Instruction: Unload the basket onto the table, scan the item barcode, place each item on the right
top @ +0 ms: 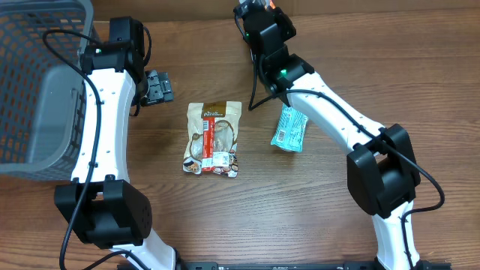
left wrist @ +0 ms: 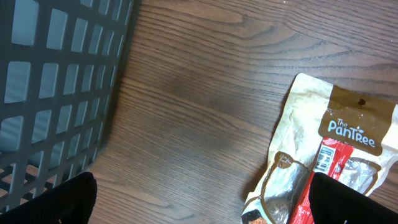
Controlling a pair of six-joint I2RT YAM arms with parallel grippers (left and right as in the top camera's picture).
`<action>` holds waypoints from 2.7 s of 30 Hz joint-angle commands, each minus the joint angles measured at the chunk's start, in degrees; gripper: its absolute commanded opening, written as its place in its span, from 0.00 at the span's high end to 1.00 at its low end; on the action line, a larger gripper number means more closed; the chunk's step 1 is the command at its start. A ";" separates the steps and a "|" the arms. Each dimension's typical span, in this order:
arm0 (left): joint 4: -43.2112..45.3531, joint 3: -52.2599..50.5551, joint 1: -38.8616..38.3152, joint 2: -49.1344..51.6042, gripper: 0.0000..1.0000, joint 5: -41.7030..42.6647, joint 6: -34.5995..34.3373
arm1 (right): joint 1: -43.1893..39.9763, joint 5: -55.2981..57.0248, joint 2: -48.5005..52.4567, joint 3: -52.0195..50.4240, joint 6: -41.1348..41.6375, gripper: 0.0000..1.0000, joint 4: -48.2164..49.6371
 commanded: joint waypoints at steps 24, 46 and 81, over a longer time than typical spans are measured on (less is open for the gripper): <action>0.04 0.87 -0.39 -0.11 0.00 -0.81 0.02 | -2.03 -4.85 10.95 1.05 -29.83 0.96 13.05; 0.04 0.87 -0.39 -0.11 0.00 -0.81 0.02 | -3.82 -6.32 15.34 1.05 -29.44 0.96 16.52; 0.02 0.85 -0.39 -0.11 0.00 -0.81 0.02 | 1.33 3.80 10.01 1.07 -21.24 0.97 23.47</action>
